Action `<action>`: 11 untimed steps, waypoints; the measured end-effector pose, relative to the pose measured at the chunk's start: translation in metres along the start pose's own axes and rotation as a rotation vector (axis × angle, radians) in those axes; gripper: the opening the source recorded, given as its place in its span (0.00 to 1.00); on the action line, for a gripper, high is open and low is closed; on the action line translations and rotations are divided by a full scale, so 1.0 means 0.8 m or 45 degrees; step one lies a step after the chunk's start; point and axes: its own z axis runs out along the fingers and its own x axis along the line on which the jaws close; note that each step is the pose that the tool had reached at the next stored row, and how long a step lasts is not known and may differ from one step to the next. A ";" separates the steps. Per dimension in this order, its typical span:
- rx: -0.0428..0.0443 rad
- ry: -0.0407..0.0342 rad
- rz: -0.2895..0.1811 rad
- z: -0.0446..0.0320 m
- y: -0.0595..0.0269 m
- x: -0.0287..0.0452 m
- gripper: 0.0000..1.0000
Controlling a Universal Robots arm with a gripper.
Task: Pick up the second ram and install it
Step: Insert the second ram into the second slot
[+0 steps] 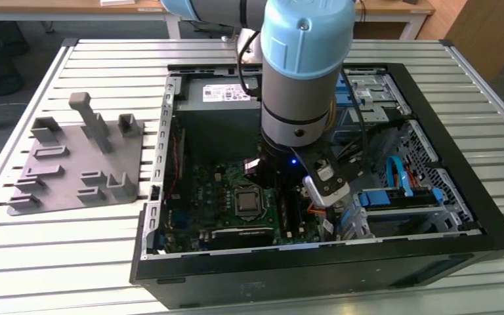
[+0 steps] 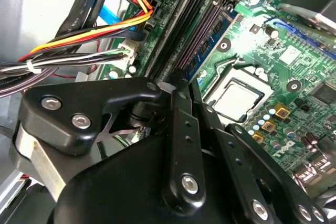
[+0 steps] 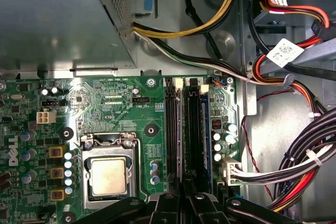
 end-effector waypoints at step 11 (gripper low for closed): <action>0.003 -0.0002 0.000 -0.0031 0.000 -0.0001 0.14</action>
